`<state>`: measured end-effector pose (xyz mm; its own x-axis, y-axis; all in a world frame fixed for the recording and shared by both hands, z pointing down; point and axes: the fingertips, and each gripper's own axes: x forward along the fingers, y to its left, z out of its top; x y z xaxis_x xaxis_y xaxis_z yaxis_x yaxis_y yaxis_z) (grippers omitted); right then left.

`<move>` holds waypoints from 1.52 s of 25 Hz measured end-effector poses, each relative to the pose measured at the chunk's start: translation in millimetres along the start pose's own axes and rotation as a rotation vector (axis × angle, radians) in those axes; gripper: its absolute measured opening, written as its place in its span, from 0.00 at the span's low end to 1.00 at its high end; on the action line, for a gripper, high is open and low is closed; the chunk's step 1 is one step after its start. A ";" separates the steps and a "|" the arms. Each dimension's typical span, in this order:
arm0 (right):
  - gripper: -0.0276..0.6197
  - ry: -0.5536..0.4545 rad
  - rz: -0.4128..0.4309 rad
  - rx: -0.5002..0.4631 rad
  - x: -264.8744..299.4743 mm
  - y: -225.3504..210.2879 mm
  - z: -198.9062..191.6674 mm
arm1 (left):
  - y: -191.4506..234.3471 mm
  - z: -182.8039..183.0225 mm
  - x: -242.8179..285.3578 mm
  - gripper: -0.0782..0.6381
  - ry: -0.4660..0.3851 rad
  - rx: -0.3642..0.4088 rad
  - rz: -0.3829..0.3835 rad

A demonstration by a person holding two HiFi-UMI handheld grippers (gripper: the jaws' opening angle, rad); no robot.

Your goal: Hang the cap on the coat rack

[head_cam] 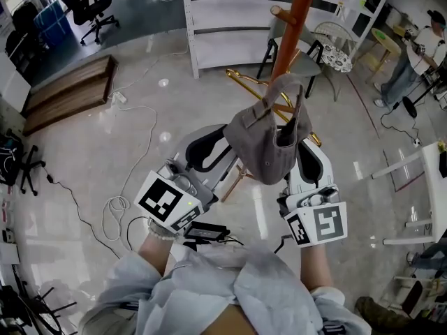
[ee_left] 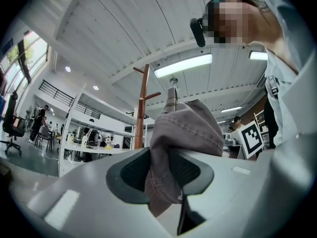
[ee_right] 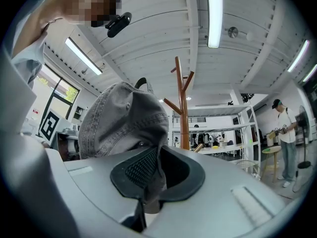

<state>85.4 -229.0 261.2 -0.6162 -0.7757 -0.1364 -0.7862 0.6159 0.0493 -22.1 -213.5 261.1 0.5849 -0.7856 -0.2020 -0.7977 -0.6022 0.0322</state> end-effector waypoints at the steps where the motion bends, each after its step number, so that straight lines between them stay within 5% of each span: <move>1: 0.09 -0.003 0.002 0.000 2.5 -0.7 1.9 | 2.3 2.5 1.4 0.28 -0.006 0.000 -0.002; 15: 0.09 -0.024 0.026 -0.071 39.4 -5.7 37.3 | 34.3 35.6 21.7 0.28 -0.064 -0.003 -0.011; 38: 0.09 0.016 -0.003 0.049 86.5 -41.2 41.2 | 81.7 33.6 75.1 0.28 -0.050 -0.154 -0.076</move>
<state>66.3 -315.8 206.6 -0.6151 -0.7792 -0.1207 -0.7849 0.6196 -0.0001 -48.3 -316.9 215.6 0.6317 -0.7312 -0.2575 -0.7174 -0.6772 0.1634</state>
